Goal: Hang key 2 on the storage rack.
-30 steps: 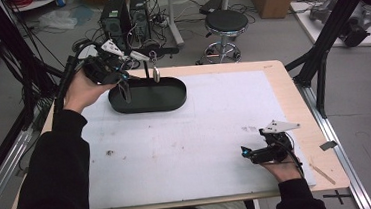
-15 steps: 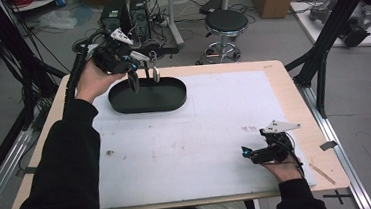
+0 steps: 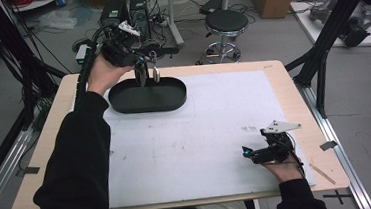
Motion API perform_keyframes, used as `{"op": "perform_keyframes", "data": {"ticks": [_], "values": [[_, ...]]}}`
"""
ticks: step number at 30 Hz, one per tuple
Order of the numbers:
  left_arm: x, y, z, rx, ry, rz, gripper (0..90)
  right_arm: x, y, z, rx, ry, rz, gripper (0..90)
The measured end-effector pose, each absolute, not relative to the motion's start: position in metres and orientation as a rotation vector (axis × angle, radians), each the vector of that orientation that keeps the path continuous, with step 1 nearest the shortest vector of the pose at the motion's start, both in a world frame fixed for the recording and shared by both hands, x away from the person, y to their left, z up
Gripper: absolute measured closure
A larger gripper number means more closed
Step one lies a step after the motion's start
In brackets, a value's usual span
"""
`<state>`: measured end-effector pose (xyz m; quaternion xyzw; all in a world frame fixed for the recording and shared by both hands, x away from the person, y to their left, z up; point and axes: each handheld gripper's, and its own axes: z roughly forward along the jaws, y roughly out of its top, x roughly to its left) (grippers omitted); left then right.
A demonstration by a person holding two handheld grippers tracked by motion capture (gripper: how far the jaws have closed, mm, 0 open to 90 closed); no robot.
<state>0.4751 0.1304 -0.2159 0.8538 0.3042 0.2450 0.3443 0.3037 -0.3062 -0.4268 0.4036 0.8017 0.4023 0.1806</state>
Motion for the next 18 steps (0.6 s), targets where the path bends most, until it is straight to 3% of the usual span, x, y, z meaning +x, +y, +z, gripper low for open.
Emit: {"op": "perform_keyframes", "data": {"ticks": [18], "values": [[0.501,0.093,-0.214,2.169,0.801,0.653,86.2,0.303,-0.309,-0.427,1.141,2.256,1.134,0.8]]}}
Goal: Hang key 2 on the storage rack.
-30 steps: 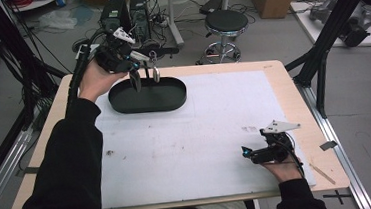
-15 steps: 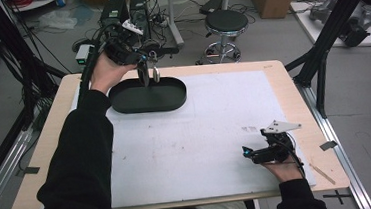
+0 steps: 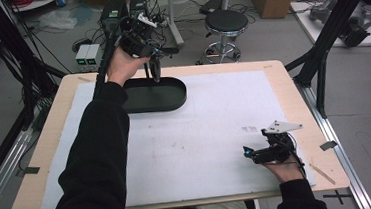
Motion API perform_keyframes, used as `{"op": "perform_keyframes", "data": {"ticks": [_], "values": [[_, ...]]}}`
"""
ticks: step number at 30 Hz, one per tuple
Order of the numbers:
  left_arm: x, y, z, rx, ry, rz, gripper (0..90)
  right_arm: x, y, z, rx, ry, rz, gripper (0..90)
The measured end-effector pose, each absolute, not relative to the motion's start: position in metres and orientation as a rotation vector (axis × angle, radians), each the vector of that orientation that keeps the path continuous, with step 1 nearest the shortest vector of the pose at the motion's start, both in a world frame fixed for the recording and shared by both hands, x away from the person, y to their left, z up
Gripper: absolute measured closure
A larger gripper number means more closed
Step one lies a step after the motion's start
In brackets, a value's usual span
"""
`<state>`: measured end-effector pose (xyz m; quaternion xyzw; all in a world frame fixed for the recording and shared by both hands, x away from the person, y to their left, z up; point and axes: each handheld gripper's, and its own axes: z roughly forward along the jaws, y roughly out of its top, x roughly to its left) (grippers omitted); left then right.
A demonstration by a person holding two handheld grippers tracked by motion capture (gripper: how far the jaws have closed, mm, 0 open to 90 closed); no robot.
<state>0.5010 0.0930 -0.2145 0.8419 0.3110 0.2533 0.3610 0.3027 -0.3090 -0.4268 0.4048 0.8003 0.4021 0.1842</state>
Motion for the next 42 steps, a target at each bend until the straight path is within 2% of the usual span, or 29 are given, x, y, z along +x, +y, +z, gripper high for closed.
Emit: {"op": "perform_keyframes", "data": {"ticks": [10,22,28,42], "values": [[0.507,0.082,-0.224,2.141,0.815,0.681,86.3,0.301,-0.311,-0.427,1.15,2.25,1.136,0.8],[0.509,0.072,-0.247,2.186,0.819,0.731,86.3,0.299,-0.313,-0.426,1.143,2.241,1.137,0.8],[0.509,0.072,-0.248,2.174,0.821,0.711,86.3,0.299,-0.313,-0.426,1.141,2.241,1.134,0.8],[0.522,0.064,-0.248,2.068,0.89,0.761,86.5,0.3,-0.312,-0.427,1.137,2.255,1.132,0.8]]}}
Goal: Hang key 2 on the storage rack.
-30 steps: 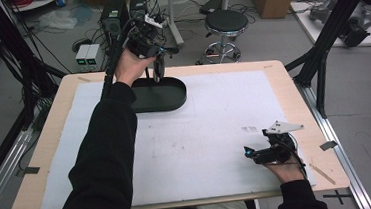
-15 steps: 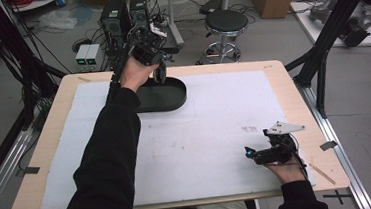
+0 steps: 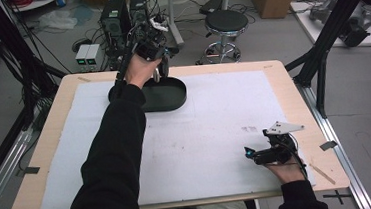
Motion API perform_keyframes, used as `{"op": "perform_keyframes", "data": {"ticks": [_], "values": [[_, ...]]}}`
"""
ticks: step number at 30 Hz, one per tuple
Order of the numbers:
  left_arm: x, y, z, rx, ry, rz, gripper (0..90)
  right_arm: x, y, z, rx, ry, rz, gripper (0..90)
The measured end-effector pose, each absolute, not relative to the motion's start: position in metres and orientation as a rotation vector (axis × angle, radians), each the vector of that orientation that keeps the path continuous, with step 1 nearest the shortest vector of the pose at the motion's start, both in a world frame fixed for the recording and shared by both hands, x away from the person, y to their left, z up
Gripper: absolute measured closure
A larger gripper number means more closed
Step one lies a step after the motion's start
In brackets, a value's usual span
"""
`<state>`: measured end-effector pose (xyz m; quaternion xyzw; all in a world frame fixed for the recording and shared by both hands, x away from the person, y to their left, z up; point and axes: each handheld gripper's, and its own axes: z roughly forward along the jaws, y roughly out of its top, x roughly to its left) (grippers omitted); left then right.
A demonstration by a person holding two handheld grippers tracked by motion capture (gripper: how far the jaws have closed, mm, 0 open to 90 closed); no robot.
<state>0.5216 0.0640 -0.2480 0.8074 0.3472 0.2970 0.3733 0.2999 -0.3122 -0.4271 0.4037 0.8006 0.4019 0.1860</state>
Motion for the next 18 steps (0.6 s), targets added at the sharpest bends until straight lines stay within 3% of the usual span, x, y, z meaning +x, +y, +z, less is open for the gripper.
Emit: {"op": "perform_keyframes", "data": {"ticks": [13,14,18], "values": [[0.536,0.054,-0.255,2.006,0.948,0.846,84.5,0.3,-0.313,-0.428,1.135,2.26,1.132,0.8],[0.536,0.055,-0.254,1.985,0.952,0.86,82.1,0.3,-0.313,-0.428,1.136,2.261,1.13,0.8],[0.531,0.059,-0.249,1.937,0.947,0.864,50.9,0.3,-0.314,-0.428,1.135,2.254,1.132,0.8]]}}
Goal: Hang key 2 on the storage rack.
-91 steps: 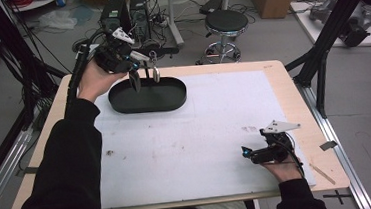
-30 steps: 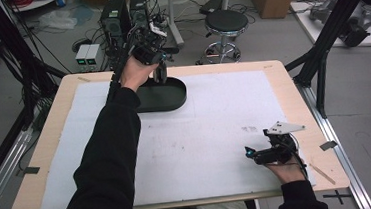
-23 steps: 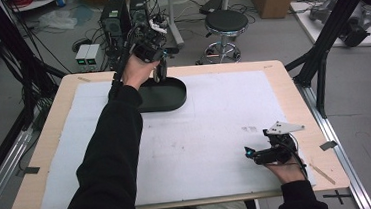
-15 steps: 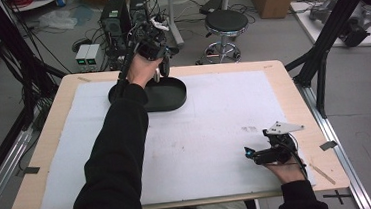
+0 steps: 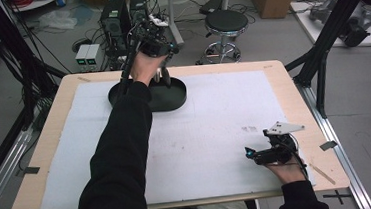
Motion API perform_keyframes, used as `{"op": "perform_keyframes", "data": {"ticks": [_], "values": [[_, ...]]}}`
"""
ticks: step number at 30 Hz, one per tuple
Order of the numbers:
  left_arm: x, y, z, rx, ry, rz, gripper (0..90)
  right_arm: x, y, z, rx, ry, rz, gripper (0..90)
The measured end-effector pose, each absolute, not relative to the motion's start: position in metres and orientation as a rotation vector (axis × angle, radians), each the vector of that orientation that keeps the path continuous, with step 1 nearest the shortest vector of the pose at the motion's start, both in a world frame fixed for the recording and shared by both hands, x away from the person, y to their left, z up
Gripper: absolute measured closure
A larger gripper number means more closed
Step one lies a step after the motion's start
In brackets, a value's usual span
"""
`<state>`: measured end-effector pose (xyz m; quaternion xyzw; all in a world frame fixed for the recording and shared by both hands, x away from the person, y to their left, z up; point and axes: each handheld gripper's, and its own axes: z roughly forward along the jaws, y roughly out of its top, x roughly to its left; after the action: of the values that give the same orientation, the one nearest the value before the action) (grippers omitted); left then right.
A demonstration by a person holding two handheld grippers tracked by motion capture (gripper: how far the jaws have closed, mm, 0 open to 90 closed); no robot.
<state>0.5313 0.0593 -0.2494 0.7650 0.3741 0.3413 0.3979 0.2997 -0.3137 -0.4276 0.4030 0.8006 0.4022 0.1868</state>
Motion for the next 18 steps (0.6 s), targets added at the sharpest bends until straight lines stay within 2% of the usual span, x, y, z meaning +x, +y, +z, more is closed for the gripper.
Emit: {"op": "perform_keyframes", "data": {"ticks": [2,4,6,7,9,15,18], "values": [[0.526,0.062,-0.249,1.928,0.917,0.903,40.7,0.299,-0.314,-0.427,1.144,2.251,1.13,0.8],[0.524,0.067,-0.25,1.923,0.909,0.886,30.6,0.299,-0.314,-0.427,1.137,2.252,1.129,0.8],[0.523,0.073,-0.25,1.949,0.911,0.802,18.0,0.298,-0.314,-0.427,1.141,2.248,1.13,0.8],[0.523,0.076,-0.251,1.965,0.901,0.72,10.5,0.298,-0.314,-0.427,1.141,2.248,1.128,0.8],[0.522,0.082,-0.253,1.984,0.919,0.624,2.1,0.298,-0.314,-0.427,1.137,2.248,1.128,0.8],[0.513,0.093,-0.267,2.04,0.85,0.48,1.7,0.299,-0.313,-0.427,1.138,2.25,1.123,0.8],[0.506,0.096,-0.272,2.057,0.82,0.449,1.7,0.299,-0.312,-0.427,1.137,2.253,1.121,0.8]]}}
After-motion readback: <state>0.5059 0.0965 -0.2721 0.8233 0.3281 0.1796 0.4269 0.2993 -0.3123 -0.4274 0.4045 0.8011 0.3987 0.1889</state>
